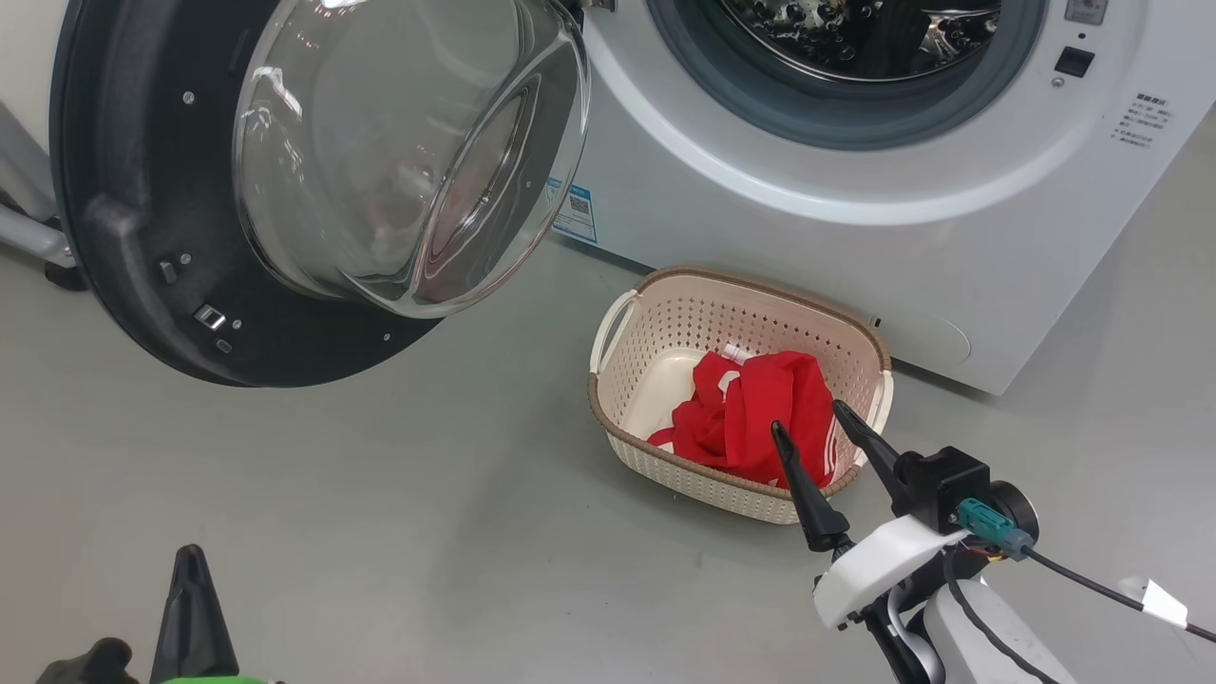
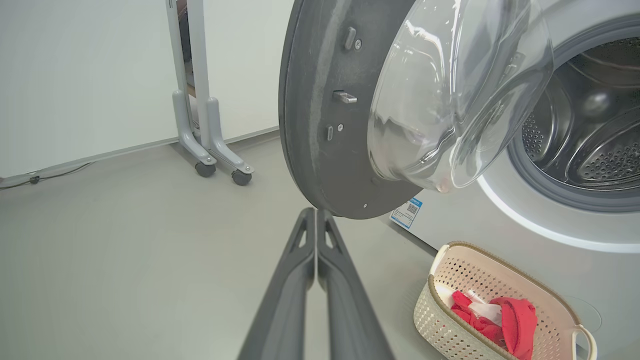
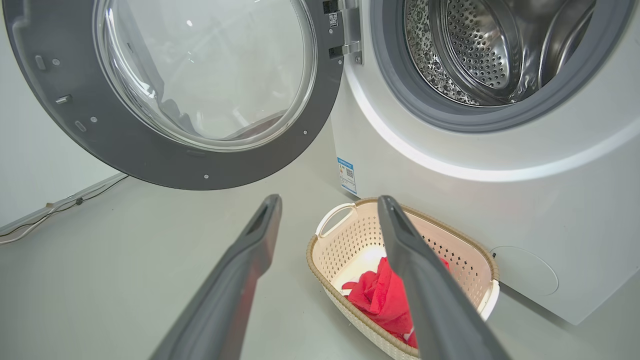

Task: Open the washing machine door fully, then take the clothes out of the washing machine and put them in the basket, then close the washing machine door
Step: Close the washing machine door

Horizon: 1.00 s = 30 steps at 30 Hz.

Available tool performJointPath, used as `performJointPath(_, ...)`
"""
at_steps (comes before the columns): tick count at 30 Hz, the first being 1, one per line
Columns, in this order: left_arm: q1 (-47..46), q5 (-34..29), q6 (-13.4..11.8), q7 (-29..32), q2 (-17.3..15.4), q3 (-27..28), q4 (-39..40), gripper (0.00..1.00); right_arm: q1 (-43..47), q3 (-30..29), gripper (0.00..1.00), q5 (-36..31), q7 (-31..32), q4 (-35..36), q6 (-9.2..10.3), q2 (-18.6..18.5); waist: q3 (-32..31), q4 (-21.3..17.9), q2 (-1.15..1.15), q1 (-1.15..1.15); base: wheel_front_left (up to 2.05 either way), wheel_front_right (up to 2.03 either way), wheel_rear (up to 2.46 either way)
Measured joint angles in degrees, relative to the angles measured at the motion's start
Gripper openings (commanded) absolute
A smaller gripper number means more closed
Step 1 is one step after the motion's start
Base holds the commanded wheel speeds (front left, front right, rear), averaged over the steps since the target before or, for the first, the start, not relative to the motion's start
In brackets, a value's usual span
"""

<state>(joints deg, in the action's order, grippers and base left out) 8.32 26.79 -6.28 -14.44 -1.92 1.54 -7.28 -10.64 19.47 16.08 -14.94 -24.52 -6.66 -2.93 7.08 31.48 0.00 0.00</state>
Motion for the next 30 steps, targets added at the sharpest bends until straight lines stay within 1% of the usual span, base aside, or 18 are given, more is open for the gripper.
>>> performJointPath(5, -0.05, 5.98, 0.35, 0.0, 0.01, -0.02, 0.71, 0.0, -0.02, -0.36, 1.0, 0.08, 0.0, -0.09, -0.01, -0.01, -0.03, -0.04, 0.0, 0.0, 0.0, 0.0, 0.0)
performJointPath(9, -0.07, 11.56, 1.7, 0.0, 0.0, 0.07, 1.22, 0.0, -0.03, -0.73, 1.0, 0.09, 0.0, -0.1, -0.01, -0.07, -0.1, -0.06, 0.0, 0.0, 0.0, 0.0, 0.0)
performJointPath(12, -0.08, 15.91, 3.2, 0.0, 0.01, 0.55, 1.29, 0.0, -0.03, -1.0, 1.0, 0.11, 0.0, -0.1, -0.01, -0.09, -0.17, -0.08, 0.0, 0.0, 0.0, 0.0, 0.0)
performJointPath(15, -0.16, 23.64, 4.68, 0.0, 0.0, 1.88, 1.14, 0.0, -0.03, -1.31, 1.0, 0.29, 0.0, -0.1, -0.02, -0.09, -0.23, -0.1, 0.0, 0.0, 0.0, 0.0, 0.0)
performJointPath(18, -0.23, 34.42, 6.24, 0.0, 0.01, 3.0, 0.42, 0.0, -0.03, -1.63, 1.0, 0.45, 0.0, -0.09, -0.29, -0.1, -0.28, -0.12, 0.0, 0.0, 0.0, 0.0, 0.0)
performJointPath(19, -0.29, 40.16, 7.45, 0.0, 0.04, 3.46, -0.02, 0.0, -0.03, -1.77, 1.0, 0.47, 0.0, -0.09, -0.29, -0.1, -0.33, -0.15, 0.0, 0.0, 0.0, 0.0, 0.0)
performJointPath(20, -0.38, 42.47, 8.29, -0.01, 0.0, 3.65, -0.34, 0.0, -0.03, -1.88, 1.0, 0.52, 0.0, -0.09, -0.29, -0.1, -0.34, -0.17, 0.0, 0.0, 0.0, 0.0, 0.0)
performJointPath(24, -0.84, 49.71, 11.68, -0.11, 0.0, 3.49, -1.51, 0.0, 0.0, -2.18, 1.0, 0.53, 0.0, -0.09, -0.29, -0.09, -0.41, -0.27, 0.0, 0.0, 0.0, 0.0, 0.0)
performJointPath(27, -1.39, 53.7, 12.5, -0.27, 0.01, 2.64, -2.67, 0.0, 0.02, -2.46, 1.0, 0.53, 0.0, -0.09, -0.29, -0.1, -0.47, -0.39, 0.0, 0.0, 0.0, 0.0, 0.0)
performJointPath(30, -2.01, 55.05, 12.72, -0.27, 0.04, 2.41, -3.36, 0.0, 0.04, -2.61, 1.0, 0.53, 0.0, -0.09, -0.29, -0.09, -0.54, -0.52, 0.0, 0.0, 0.0, 0.0, 0.0)
